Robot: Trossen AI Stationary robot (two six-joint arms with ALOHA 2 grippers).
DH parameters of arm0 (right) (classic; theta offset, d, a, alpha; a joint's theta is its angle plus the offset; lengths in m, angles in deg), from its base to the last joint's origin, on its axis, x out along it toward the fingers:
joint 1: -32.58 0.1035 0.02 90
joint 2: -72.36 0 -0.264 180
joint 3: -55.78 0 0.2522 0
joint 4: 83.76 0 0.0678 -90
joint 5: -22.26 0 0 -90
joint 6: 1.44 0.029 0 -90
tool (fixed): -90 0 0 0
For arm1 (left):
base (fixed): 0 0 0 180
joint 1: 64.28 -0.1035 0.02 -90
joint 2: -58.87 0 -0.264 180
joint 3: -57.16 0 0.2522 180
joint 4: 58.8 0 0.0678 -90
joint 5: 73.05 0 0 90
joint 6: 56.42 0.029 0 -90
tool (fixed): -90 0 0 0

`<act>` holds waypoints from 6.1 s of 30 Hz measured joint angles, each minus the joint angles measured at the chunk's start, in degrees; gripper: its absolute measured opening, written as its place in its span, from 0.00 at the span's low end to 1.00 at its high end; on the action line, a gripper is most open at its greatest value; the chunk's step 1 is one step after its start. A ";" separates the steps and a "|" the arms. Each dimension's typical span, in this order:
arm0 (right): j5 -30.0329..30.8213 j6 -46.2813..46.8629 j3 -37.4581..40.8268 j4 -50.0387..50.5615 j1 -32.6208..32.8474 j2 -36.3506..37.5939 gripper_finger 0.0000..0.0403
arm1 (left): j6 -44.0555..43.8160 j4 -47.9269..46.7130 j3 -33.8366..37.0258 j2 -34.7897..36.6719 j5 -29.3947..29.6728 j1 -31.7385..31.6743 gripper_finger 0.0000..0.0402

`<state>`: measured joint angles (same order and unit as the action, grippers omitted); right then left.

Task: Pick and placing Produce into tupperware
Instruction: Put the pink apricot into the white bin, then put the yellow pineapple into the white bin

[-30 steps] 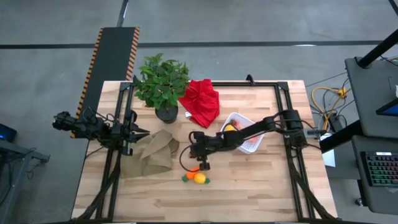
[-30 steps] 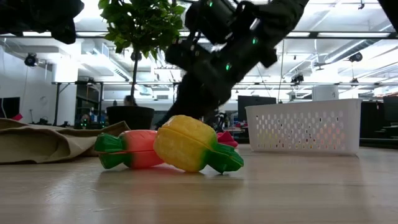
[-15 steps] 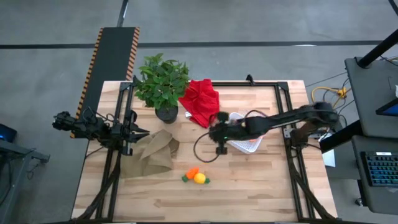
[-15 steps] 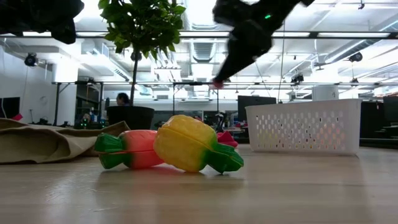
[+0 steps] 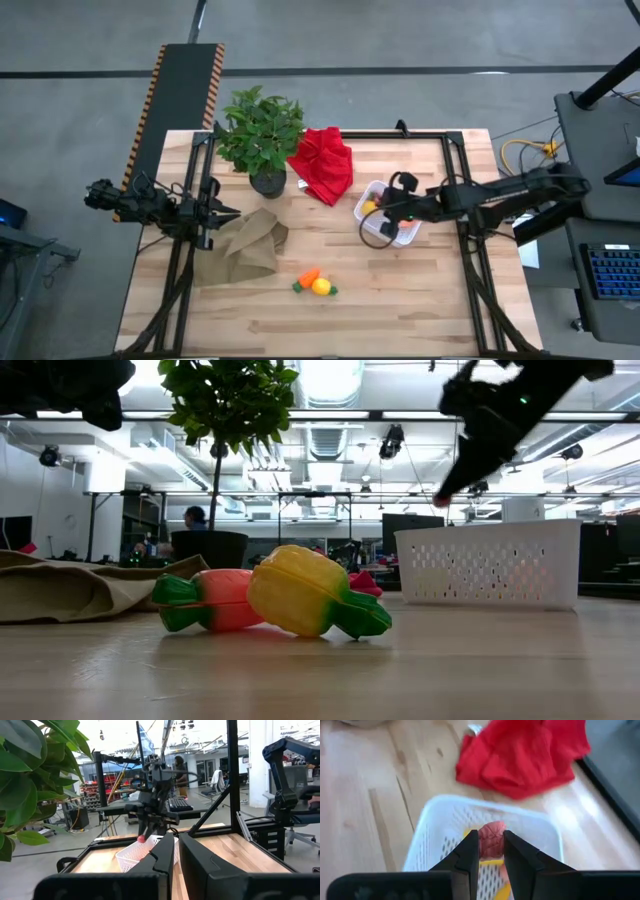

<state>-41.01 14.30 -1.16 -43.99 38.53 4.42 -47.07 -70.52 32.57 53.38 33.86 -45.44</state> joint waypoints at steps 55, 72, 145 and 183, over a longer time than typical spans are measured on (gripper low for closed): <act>-9.47 -10.78 -11.36 -27.74 18.07 -6.91 0.62 | -0.02 0.04 0.00 -0.02 0.02 0.00 0.04; 27.93 -12.72 -46.70 2.67 28.43 -31.04 0.72 | -1.55 -0.08 -0.02 -0.13 -0.42 0.01 0.04; -7.62 17.30 -49.47 3.14 21.00 -60.56 0.82 | 1.40 0.02 -0.02 -0.24 -0.46 0.01 0.04; -3.19 18.32 -50.02 11.28 21.02 -57.17 0.49 | 1.42 0.01 -0.02 -0.31 -0.44 0.01 0.04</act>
<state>-44.20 32.62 -51.18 -32.72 59.55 -52.75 -45.65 -70.51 32.54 53.07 33.41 -45.43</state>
